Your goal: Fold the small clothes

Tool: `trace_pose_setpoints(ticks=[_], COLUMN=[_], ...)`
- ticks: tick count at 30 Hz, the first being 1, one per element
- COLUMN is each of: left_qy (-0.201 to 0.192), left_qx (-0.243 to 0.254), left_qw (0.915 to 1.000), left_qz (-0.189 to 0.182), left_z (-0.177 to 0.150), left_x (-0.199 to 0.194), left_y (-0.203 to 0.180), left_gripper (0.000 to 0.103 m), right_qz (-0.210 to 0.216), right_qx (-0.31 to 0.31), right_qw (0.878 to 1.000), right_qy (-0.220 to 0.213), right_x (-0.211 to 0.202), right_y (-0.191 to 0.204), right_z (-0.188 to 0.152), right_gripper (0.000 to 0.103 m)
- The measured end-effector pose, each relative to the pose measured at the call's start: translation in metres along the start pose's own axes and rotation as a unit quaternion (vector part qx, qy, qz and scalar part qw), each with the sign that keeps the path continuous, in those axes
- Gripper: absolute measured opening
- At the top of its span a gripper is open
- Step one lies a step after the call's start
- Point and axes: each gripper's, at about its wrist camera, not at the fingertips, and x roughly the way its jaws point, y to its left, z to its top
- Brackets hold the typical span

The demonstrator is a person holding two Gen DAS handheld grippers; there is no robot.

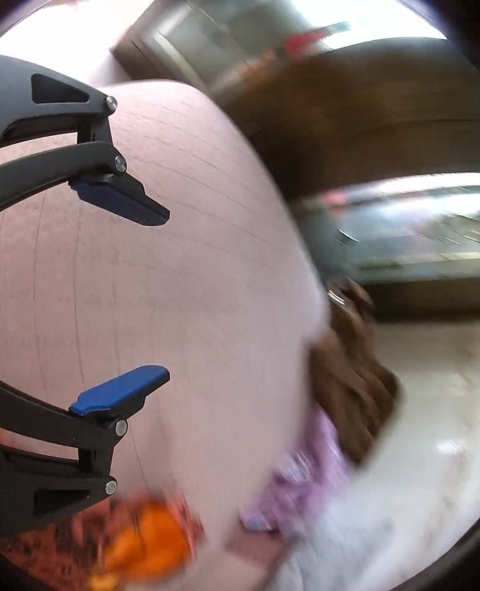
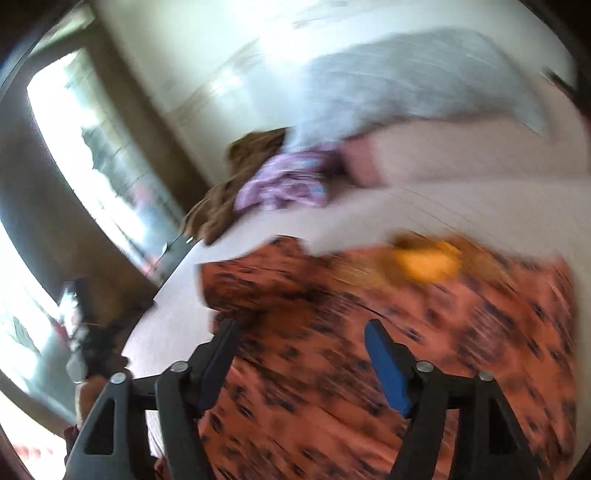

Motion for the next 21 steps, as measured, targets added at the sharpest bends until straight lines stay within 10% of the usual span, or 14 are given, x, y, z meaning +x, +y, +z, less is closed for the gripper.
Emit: trace_pose_setpoints(ticks=[4,9,11,12,21], left_qy=[0.044,0.047,0.047,0.046,-0.010], left_qx=[-0.017,0.010,0.018,0.025,0.101], left_qw=[0.9988,0.9985,0.9978,0.9974,0.9871], left_qz=[-0.011,-0.026,-0.043,-0.051,-0.123], left_z=[0.003,0.000,-0.003,-0.004,-0.023], left_x=[0.024,0.028,0.025,0.023,-0.012], left_y=[-0.006,-0.024,-0.032,-0.034,-0.081], left_gripper=[0.078,0.078,0.078,0.078,0.079], right_qz=[0.011,-0.079,-0.099,-0.099,-0.093], right_qx=[-0.077,-0.112,-0.103,-0.088,0.037], right_qw=[0.997,0.987,0.984,0.985,0.994], right_qy=[0.023,0.081,0.103,0.114,-0.052], right_x=[0.067,0.155,0.172,0.173,0.033], right_y=[0.081,0.124,0.116,0.107,-0.025], right_z=[0.026,0.035,0.034,0.036,0.041], right_gripper=[0.083,0.082,0.046,0.011,0.006])
